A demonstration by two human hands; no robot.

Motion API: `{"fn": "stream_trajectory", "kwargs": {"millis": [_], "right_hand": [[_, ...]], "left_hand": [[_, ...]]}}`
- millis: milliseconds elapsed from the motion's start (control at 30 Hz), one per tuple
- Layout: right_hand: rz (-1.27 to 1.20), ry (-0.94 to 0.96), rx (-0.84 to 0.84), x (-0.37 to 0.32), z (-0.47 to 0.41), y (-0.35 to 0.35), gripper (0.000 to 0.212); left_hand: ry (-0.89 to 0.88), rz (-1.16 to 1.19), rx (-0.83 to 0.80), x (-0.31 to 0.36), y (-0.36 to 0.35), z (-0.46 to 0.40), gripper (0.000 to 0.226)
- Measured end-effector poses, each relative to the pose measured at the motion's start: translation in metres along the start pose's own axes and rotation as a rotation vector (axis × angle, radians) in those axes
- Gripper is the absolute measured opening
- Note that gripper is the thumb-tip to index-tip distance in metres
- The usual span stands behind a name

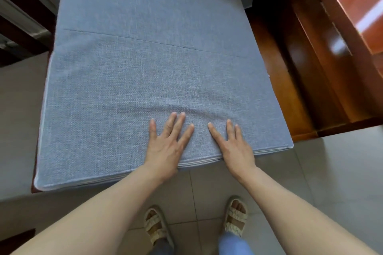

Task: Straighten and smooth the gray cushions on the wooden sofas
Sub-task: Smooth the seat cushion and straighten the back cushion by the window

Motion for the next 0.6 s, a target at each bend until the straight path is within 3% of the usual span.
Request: {"fn": "stream_trajectory", "kwargs": {"millis": [100, 233, 600], "right_hand": [[-0.074, 0.026, -0.119, 0.002, -0.001, 0.015, 0.094], [-0.237, 0.091, -0.19, 0.002, -0.024, 0.042, 0.076], [-0.344, 0.157, -0.057, -0.058, -0.161, 0.128, 0.078]], "left_hand": [[-0.06, 0.076, 0.005, -0.006, 0.007, -0.003, 0.101], [-0.001, 0.171, 0.038, -0.025, 0.04, -0.021, 0.068], [0.171, 0.203, 0.214, -0.128, 0.115, -0.111, 0.071]]}}
Point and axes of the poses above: each hand's wrist, its own z-axis away from the middle knuckle, its own y-axis out of the back of the hand, x = y × z, the point moved 1 cm from there along -z, towards the middle knuckle, and after that the axes turned 11 degrees about z, right-handed, at the moved point
